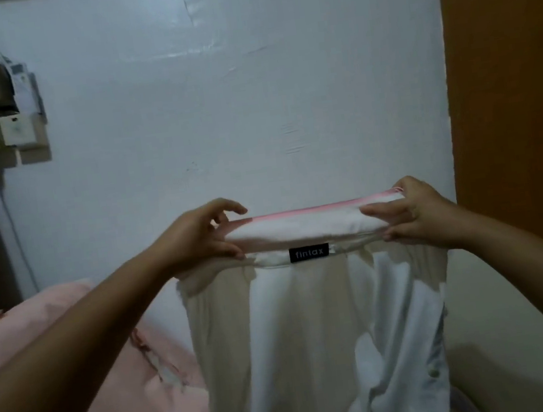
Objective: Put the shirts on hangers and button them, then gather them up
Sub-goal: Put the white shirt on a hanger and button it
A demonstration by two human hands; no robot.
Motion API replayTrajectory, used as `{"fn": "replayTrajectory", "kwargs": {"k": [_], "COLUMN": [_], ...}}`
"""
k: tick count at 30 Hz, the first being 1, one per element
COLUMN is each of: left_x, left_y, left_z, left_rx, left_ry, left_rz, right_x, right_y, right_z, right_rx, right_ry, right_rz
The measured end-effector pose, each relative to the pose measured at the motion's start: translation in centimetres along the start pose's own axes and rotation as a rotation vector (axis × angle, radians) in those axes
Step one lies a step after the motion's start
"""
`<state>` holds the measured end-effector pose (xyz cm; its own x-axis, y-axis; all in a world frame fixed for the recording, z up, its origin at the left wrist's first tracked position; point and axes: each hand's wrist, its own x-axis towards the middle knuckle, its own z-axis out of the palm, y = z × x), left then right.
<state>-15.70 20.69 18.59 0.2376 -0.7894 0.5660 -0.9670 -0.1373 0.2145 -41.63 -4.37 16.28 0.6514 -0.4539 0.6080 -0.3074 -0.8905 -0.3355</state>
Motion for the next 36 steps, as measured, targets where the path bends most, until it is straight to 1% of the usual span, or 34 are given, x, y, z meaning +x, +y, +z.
{"fn": "replayTrajectory", "kwargs": {"k": [2, 4, 10, 13, 16, 18, 21, 26, 30, 32, 36], "left_x": [-0.5, -1.3, -2.8, -3.0, -2.7, -2.3, -2.0, -3.4, -5.8, -6.6, -6.6], "left_y": [1.5, 3.0, 6.3, 7.3, 6.9, 5.5, 1.9, -5.4, -9.8, -11.7, -15.9], "left_z": [-3.3, -6.1, -11.7, -13.2, -12.3, -9.8, -4.3, 8.6, 19.3, 23.8, 31.0], "left_rx": [0.064, 0.1, 0.307, 0.317, 0.319, 0.325, 0.295, 0.25, 0.282, 0.29, 0.35], "left_ry": [0.036, 0.054, -0.005, -0.009, -0.044, -0.083, -0.178, -0.452, -0.653, -0.711, -0.778], "left_rz": [0.028, 0.032, 0.002, 0.005, 0.025, 0.047, 0.032, -0.086, -0.1, -0.092, -0.066], "right_x": [-0.4, -0.7, -2.2, -2.7, -2.7, -2.5, -2.1, -3.3, -6.7, -8.2, -9.2], "right_y": [-1.5, -2.9, -6.5, -7.4, -7.1, -6.2, -3.4, 3.7, 9.2, 11.6, 15.6], "right_z": [-1.1, -2.3, -6.2, -7.9, -8.1, -6.6, -1.6, 10.8, 21.0, 25.3, 31.9], "right_rx": [0.017, -0.017, 0.007, -0.013, -0.042, -0.061, -0.082, -0.14, -0.117, -0.121, -0.104], "right_ry": [0.03, 0.031, 0.098, 0.127, 0.087, 0.027, -0.057, -0.295, -0.482, -0.517, -0.512], "right_rz": [-0.069, -0.133, -0.21, -0.225, -0.187, -0.142, -0.066, 0.058, 0.192, 0.215, 0.249]}}
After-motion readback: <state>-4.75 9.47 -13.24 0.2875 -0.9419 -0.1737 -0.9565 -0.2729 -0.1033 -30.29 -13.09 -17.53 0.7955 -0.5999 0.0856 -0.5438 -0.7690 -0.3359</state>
